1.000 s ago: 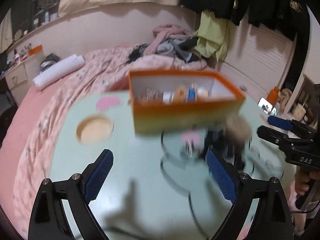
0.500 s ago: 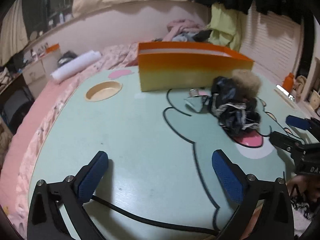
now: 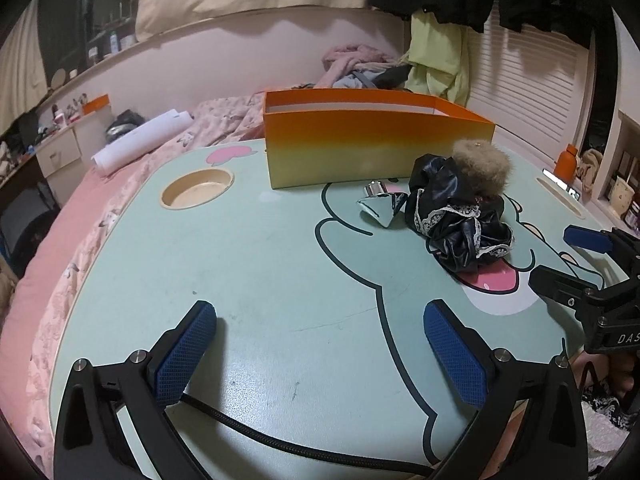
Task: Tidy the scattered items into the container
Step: 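Move both open grippers back over the remaining items on the table, then grasp the brown fluffy plush with the right gripper while the left grasps the silver keychain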
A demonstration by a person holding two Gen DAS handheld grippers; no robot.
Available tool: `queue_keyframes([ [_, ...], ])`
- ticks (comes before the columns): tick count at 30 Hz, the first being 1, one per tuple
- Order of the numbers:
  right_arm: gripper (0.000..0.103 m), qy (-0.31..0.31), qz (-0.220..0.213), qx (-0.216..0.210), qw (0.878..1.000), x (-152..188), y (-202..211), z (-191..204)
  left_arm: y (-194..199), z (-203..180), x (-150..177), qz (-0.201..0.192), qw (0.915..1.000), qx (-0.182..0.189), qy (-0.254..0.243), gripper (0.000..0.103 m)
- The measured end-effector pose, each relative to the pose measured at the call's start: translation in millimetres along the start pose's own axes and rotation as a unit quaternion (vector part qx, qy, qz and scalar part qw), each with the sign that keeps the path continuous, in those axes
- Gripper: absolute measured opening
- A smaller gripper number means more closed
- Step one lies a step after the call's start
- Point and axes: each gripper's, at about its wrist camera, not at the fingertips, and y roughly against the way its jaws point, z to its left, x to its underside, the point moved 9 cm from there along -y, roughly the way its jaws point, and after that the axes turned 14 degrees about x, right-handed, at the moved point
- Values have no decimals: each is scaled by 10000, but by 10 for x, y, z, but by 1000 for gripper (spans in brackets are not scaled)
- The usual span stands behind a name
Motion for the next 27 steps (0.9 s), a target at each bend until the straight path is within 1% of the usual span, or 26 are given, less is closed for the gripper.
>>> queue_keyframes([
  [3,102,-102,-66,-88,9999,-3,26,-17,3,-1,3,-2,10000,5,7,103],
  [4,97,-162,-76,-157,9997,-17,39,-27,2,-1,4,-3,10000,9,12,103],
  [5,89,-210,-105,-233,9995,-45,58,-35,1,-3,3,-3,10000,11,12,103],
  [7,85,-336,-232,-299,9987,-147,113,-49,1,-4,2,-5,10000,7,6,103],
  [11,85,-611,-482,-707,9945,-552,203,56,2,-4,3,-5,10000,9,11,103],
  [13,85,-661,-612,-740,9932,-792,186,139,3,-4,4,-5,10000,11,13,103],
  [14,82,-642,-621,-701,9935,-866,149,170,3,-5,4,-6,10000,10,12,103],
  [15,79,-621,-573,-663,9942,-940,86,216,3,-5,4,-6,10000,8,12,103],
  [16,73,-634,-503,-664,9945,-974,42,247,3,-5,5,-5,10000,8,13,103],
  [19,65,-855,-106,-820,9929,-1003,-177,308,3,-5,6,-5,10000,9,14,103],
  [21,55,-991,144,-856,9913,-972,-315,310,3,-6,6,-5,10000,8,14,103],
  [22,44,-1051,240,-939,9897,-942,-358,332,4,-6,7,-5,10000,8,15,103],
  [23,42,-1112,302,-1039,9879,-918,-378,342,2,-7,7,-6,10000,9,15,103],
  [24,41,-1156,292,-1102,9867,-910,-369,333,4,-6,7,-7,10000,8,15,103],
  [27,41,-1203,122,-1177,9857,-931,-258,261,5,-6,8,-6,10000,6,16,103],
])
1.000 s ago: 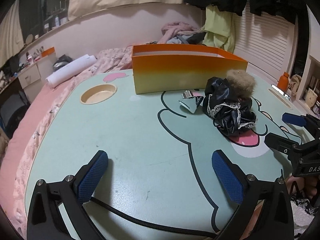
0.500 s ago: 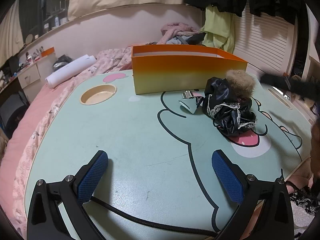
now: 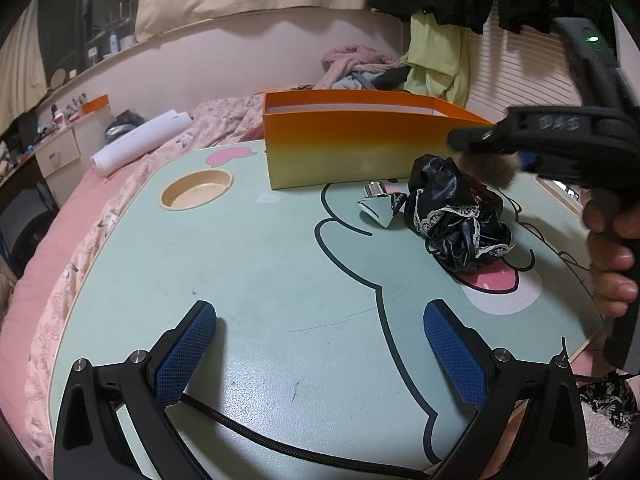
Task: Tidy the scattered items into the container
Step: 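Grasp the brown fluffy plush with the right gripper while the left grasps the silver keychain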
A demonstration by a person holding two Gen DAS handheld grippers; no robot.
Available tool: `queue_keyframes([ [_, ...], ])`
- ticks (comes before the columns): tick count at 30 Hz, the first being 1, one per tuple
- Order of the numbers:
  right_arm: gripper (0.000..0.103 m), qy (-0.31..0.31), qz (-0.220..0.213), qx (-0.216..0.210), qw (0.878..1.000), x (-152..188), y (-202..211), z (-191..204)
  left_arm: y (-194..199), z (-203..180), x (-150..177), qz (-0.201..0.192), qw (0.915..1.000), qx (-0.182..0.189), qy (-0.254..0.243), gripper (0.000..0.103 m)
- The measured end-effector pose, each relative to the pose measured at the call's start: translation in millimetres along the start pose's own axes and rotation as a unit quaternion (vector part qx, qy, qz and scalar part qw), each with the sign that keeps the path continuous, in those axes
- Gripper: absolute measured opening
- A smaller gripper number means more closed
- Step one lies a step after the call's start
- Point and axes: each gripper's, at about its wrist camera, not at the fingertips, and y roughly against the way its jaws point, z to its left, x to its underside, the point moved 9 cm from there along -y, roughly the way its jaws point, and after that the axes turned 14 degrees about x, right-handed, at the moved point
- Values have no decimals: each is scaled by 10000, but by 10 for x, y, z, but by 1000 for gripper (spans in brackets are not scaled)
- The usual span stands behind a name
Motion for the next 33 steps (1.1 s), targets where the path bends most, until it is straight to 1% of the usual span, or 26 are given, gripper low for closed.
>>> queue_keyframes([
  [4,41,10,-385,-52,9992,-68,299,-75,2,-5,-9,49,10000,24,4,103],
  [5,41,93,-448,-26,9990,-56,366,-91,11,-14,-24,53,9999,113,42,103],
  [7,41,258,-502,37,9984,17,468,-125,83,4,-107,-69,9996,213,179,103],
  [9,41,347,-461,48,9983,140,528,-181,159,37,-254,-247,9988,306,295,103],
  [10,41,340,-416,39,9985,192,537,-219,165,43,-341,-259,9988,327,276,103],
  [12,41,257,-314,7,9992,280,522,-279,104,48,-506,-146,9996,206,104,102],
  [14,41,149,-228,-36,9996,352,498,-327,-5,4,-612,15,9998,128,-151,99],
  [15,41,103,-189,-60,9998,382,483,-341,-105,-34,-647,197,9992,106,-329,96],
  [16,41,71,-149,-89,9998,404,466,-346,-188,-58,-656,370,9982,63,-457,90],
  [17,41,58,-121,-97,9999,416,456,-343,-274,-86,-665,524,9968,5,-598,86],
  [18,41,61,-110,-101,9999,420,453,-339,-342,-111,-678,623,9954,-52,-720,83],
  [20,41,80,-134,-104,9998,413,463,-318,-462,-152,-705,745,9933,-75,-877,83],
  [22,41,94,-165,-107,9998,405,484,-308,-559,-154,-725,876,9924,-59,-862,76],
  [24,41,87,-176,-114,9997,410,499,-300,-667,-159,-719,1035,9917,64,-758,72],
  [26,41,86,-194,-86,9997,416,503,-305,-722,-176,-724,1104,9911,139,-725,66],
  [27,41,90,-193,-77,9997,418,501,-307,-749,-192,-721,1132,9906,177,-745,58],
  [28,41,99,-183,-68,9998,423,495,-310,-766,-203,-710,1154,9903,226,-735,45],
  [29,41,111,-169,-61,9998,428,488,-313,-757,-217,-707,1108,9909,334,-686,36],
  [30,41,122,-165,-53,9998,434,485,-312,-749,-229,-692,1083,9913,466,-586,29],
  [33,41,202,-158,14,9997,465,475,-293,-691,-226,-652,949,9928,545,-493,29],
])
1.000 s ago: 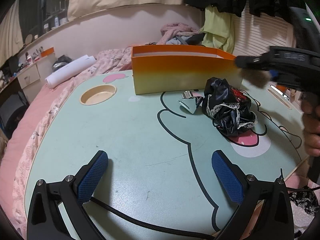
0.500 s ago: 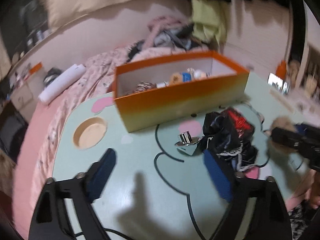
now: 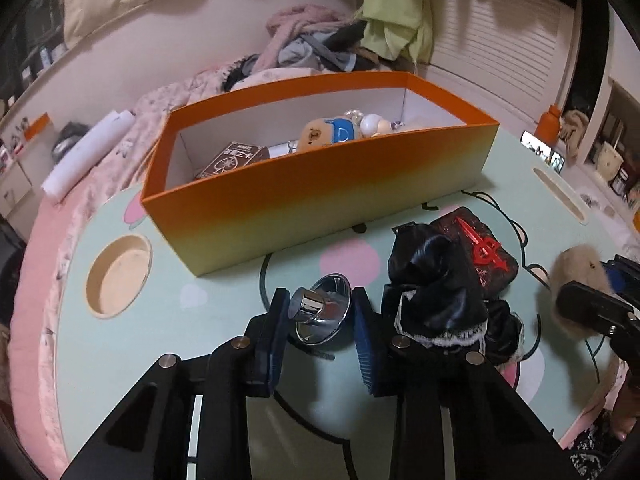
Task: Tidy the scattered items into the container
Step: 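Grasp the brown fluffy plush with the right gripper while the left grasps the silver keychain, then drop the brown plush into the orange box with the right gripper while the left drops the keychain in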
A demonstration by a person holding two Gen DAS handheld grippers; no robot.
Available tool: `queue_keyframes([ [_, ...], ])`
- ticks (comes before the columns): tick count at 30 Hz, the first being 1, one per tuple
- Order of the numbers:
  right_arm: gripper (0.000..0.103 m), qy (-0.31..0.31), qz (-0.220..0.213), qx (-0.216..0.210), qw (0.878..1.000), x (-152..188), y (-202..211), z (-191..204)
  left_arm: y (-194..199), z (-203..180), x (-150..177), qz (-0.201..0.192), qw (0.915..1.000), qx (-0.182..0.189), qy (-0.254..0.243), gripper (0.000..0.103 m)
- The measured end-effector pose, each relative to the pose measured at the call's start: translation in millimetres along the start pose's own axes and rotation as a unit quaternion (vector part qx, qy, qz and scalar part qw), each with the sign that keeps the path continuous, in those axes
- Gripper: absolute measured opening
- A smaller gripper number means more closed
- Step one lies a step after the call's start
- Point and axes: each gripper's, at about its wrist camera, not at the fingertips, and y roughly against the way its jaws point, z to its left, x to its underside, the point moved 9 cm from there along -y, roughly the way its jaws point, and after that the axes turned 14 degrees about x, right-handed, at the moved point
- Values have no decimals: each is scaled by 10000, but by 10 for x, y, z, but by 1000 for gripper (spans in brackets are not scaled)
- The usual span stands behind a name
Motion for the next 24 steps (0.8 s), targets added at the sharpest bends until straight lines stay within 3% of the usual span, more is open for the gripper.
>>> queue_keyframes([
  [8,41,491,-22,100,9987,101,50,176,500,-121,273,-720,9968,206,289,29],
  [14,41,896,85,312,9955,235,-24,255,473,-201,589,-796,9960,-13,403,29],
  [17,40,984,264,367,9941,319,-109,249,474,-216,595,-860,9958,-133,296,29],
  [24,40,1083,169,412,9931,333,-110,240,503,-157,608,-943,9949,-147,337,29],
])
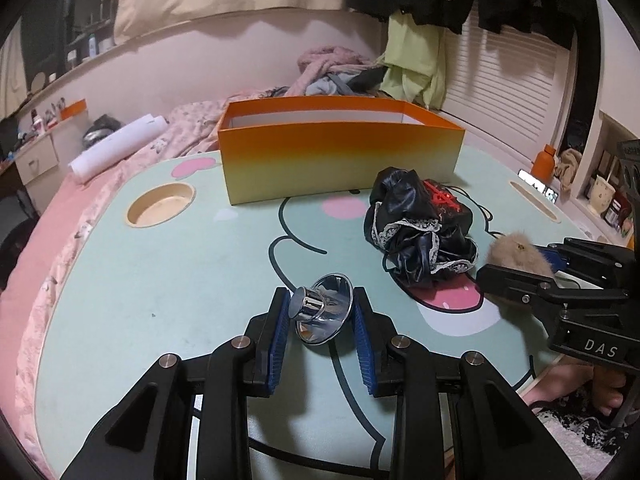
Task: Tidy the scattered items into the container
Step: 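Drop the brown plush into the orange box with the right gripper while the left drops the keychain in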
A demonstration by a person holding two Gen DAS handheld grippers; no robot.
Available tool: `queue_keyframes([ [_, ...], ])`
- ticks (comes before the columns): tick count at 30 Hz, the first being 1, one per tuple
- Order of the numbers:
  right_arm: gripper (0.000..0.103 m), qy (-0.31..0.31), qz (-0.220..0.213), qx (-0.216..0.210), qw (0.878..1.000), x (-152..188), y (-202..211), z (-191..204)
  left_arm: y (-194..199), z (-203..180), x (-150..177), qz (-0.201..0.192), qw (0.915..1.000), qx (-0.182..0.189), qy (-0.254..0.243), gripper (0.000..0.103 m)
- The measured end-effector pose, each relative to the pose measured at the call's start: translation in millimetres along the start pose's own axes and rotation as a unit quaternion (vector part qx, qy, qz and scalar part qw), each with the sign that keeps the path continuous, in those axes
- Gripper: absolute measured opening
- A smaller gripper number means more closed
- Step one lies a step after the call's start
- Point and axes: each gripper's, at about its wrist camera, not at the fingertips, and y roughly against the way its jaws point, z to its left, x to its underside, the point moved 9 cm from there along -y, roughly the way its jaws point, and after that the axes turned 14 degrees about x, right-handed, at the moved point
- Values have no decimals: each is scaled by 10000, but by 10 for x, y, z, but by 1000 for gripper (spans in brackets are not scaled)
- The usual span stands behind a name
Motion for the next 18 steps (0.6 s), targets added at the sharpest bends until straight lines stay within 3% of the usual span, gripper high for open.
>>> queue_keyframes([
  [10,39,-77,-75,-68,9999,-80,68,-45,98,11,-137,-105,9998,151,94,29],
  [15,39,-84,-392,-207,9990,-447,234,-86,214,66,-542,-364,9992,4,-158,29],
  [18,39,6,-556,-187,9983,-735,243,-97,260,74,-889,-544,9981,223,-158,29],
])
